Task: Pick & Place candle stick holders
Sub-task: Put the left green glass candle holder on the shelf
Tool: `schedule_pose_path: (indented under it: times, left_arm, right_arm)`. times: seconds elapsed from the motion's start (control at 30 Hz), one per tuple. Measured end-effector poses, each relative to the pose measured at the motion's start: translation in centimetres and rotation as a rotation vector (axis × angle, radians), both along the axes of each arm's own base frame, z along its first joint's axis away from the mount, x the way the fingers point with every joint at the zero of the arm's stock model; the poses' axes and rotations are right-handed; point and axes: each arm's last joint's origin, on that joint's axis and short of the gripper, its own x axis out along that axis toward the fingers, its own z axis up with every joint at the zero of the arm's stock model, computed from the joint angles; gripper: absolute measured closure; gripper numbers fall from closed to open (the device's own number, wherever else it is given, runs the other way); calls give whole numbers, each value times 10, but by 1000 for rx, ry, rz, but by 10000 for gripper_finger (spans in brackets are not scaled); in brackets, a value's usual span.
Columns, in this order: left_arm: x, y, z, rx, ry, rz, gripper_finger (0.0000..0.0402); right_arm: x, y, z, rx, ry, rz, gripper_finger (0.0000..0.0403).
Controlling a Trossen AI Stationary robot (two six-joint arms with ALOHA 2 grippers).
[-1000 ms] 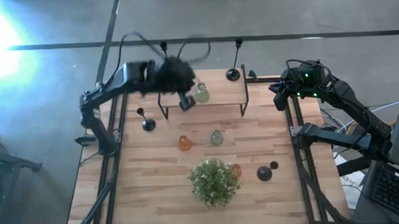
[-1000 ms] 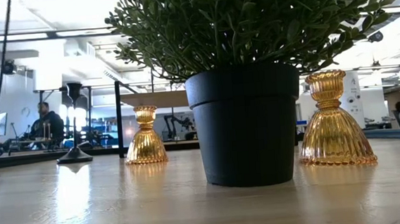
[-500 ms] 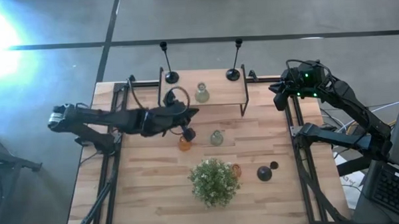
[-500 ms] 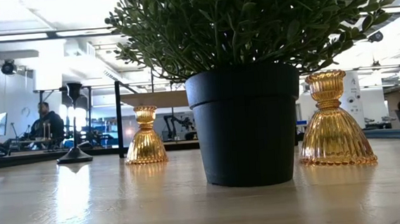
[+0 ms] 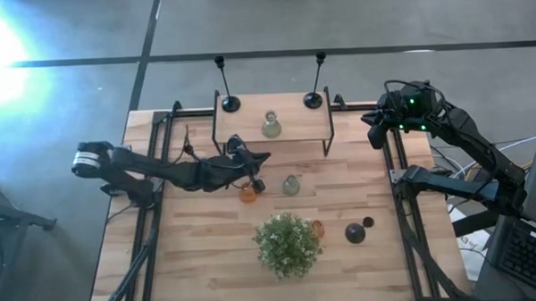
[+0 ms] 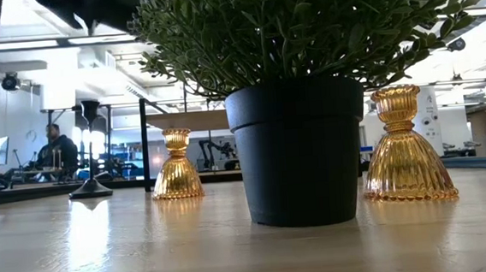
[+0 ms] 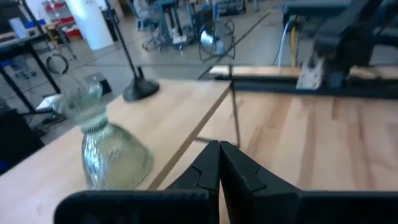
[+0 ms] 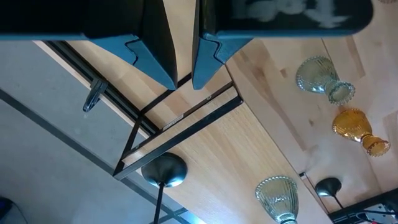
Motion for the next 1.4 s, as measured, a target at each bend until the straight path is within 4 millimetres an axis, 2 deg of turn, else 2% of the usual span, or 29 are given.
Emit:
schedule_pose_path:
  times: [0.37, 0.57, 0.8, 1.0, 1.23, 1.4]
  left_arm:
    - [15, 39, 1, -61, -33, 94, 384]
    - [18, 42, 5, -82, -62, 118, 335]
    - [16, 46, 6, -58, -77, 284, 275]
    - [18, 52, -1, -81, -77, 325, 266]
    - [31, 58, -10, -102, -71, 367, 266]
    - [35, 62, -6, -103, -102, 421, 266]
  right_arm:
    - [0, 0, 0, 1, 1, 0, 360]
    - [0, 0, 0, 0, 0, 0, 360]
    - [0, 0, 0, -16, 12, 15, 360]
    - [3, -3, -2, -9, 21, 15, 360]
    - [7, -6, -4, 6, 36, 16, 360]
    - [6, -6, -4, 9, 38, 15, 360]
